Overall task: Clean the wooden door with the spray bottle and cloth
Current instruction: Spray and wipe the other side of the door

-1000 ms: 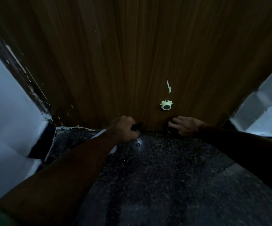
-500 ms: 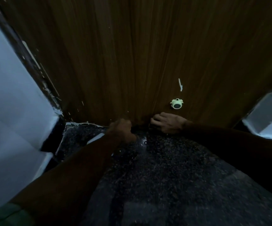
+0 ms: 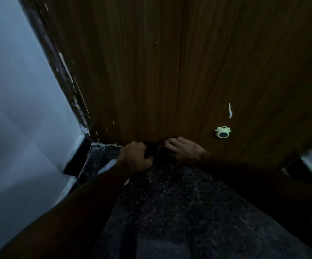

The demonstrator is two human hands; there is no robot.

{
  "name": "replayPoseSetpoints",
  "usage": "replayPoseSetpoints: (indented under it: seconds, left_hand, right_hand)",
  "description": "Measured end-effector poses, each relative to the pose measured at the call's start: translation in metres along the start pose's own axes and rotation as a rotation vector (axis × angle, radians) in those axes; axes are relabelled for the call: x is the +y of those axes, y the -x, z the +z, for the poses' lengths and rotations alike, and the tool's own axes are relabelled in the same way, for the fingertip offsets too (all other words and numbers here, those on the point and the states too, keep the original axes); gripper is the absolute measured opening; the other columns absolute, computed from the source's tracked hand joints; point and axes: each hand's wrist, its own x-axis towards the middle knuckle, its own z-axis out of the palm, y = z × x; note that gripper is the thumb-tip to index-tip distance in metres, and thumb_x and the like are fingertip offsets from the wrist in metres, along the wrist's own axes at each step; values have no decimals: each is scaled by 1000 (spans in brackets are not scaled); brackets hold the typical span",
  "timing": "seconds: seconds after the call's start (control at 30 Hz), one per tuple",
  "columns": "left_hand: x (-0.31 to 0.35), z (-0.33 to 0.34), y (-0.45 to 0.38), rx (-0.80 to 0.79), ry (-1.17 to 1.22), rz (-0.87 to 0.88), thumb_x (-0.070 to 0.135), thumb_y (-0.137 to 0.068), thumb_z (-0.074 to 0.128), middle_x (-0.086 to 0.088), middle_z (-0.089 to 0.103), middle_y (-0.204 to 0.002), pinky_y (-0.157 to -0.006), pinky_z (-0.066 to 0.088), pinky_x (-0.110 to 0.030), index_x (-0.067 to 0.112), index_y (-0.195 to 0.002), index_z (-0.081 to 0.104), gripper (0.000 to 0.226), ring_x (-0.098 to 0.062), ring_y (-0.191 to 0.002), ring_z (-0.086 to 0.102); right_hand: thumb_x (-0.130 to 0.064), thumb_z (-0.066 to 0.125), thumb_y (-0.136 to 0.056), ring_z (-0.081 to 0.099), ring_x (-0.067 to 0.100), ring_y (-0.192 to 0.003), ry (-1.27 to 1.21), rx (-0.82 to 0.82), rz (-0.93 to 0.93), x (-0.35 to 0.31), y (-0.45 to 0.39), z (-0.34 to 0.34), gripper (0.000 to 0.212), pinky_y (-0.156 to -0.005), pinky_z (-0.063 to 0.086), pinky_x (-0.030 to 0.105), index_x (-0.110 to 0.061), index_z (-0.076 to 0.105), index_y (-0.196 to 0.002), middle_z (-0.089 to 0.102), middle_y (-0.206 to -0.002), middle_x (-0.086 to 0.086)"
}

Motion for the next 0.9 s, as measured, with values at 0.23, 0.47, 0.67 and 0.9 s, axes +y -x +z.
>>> replayPoseSetpoints:
  seconds: [0.23,0.47,0.67,0.9]
  left_hand:
    - [2,-13,4,42,61,19,50,-92,70,-5,63,-93,-71,42,-31,15,-97,65,35,-32,-95,68]
    - [7,-22,7,65,96,20,49,-92,70,2,58,-82,-68,40,-30,22,-84,54,32,-22,-80,59]
    - [-2,-16,8,3,51,60,51,-95,68,-1,60,-95,-74,45,-32,15,-103,66,37,-25,-93,63]
    - [-19,-3,13,-28,1,12,52,-93,68,-8,71,-109,-79,49,-32,14,-112,71,42,-29,-105,69]
  right_hand:
    - [-41,56,-100,50,32,-106,-35,239,332,16,-10,-37,38,-78,38,43,-19,66,-129,49,-131,16]
    - [-25,19,-95,58,23,-106,115,-93,59,-2,4,-14,61,-83,42,38,-27,75,-119,61,-134,1]
    - [-39,39,-94,50,32,-107,-62,2,228,8,9,-28,53,-80,35,43,-17,62,-136,54,-132,14]
    - [-35,43,-101,40,30,-117,53,-21,84,-20,-39,-28,43,-90,36,43,-26,61,-140,42,-145,7]
